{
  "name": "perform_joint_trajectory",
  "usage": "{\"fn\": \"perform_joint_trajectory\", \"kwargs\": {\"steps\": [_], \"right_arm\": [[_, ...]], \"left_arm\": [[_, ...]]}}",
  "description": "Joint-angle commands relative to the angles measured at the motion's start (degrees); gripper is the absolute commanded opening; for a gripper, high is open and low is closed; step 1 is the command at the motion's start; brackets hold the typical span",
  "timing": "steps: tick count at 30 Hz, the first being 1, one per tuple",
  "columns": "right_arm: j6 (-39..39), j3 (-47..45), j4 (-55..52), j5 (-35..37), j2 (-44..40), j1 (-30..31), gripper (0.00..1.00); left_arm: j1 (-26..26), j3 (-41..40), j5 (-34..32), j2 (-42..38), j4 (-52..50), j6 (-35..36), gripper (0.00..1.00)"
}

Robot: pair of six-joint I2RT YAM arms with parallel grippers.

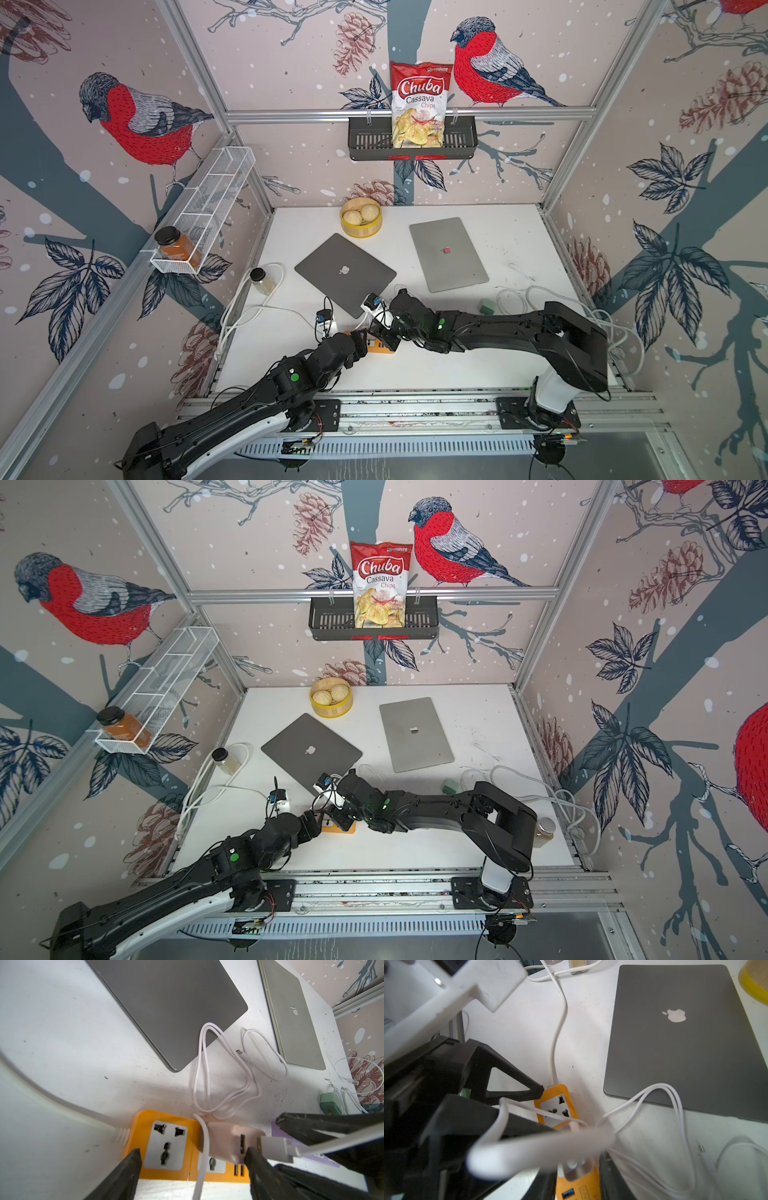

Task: Unplug the laptop charger
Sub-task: Remove the charging cable from the plug.

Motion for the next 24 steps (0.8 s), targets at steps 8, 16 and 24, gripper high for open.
{"fn": "perform_joint_trajectory", "kwargs": {"steps": [8, 16, 24], "right_arm": [[-0.4, 0.3, 0.9, -1.6, 0.3, 0.0, 0.27], [-0.3, -0.7, 0.9, -1.9, 0.4, 0.2, 0.19], [-0.8, -0.6, 0.4, -1.3, 0.1, 0.3, 0.15]], "left_arm": [[0.4, 0.0, 0.7, 0.5, -2.0, -0.6, 0.78], [0.6, -0.5, 0.9, 0.2, -2.5, -0.9, 0.78], [0.6, -0.8, 1.3, 0.9, -1.9, -1.0, 0.78]]}}
